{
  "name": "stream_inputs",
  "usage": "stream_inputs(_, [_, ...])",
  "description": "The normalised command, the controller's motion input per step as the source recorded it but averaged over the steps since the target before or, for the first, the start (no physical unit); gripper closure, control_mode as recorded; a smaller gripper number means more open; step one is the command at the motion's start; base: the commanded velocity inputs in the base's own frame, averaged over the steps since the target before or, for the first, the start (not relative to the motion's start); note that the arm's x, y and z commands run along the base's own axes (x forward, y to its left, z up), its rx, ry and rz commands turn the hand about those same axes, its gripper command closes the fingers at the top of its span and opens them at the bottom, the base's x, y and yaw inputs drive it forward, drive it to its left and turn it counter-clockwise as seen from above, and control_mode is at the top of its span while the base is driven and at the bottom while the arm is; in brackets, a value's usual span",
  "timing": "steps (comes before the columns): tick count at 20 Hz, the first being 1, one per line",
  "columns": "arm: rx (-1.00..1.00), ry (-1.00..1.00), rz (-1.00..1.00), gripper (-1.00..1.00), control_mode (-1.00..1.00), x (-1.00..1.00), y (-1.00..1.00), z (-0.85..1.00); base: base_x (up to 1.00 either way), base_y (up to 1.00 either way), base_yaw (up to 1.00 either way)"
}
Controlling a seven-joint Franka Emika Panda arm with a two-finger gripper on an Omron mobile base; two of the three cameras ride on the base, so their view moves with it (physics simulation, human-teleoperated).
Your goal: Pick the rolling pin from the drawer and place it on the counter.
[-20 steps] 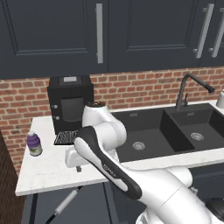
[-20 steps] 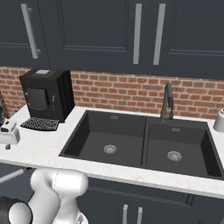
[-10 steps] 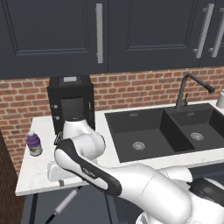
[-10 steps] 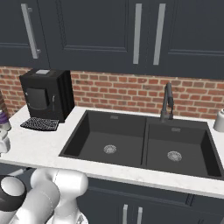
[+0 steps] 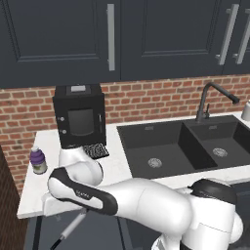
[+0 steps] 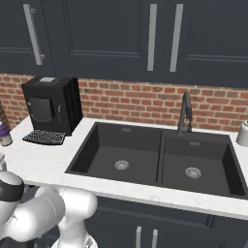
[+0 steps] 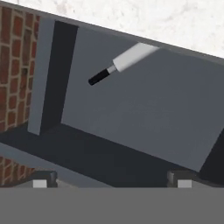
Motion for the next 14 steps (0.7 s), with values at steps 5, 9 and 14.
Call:
stream_inputs(5, [0.00, 0.03, 0.04, -1.00, -1.00, 0.00, 0.34, -0.43, 0.00, 0.00, 0.00])
stream_inputs(9, [0.00, 0.02, 0.04, -1.00, -1.00, 0.00, 0.22, -0.29, 0.00, 0.00, 0.00])
stream_inputs(14, [0.00, 0.00, 0.03, -1.00, -1.00, 0.00, 0.04, -0.22, 0.00, 0.00, 0.00])
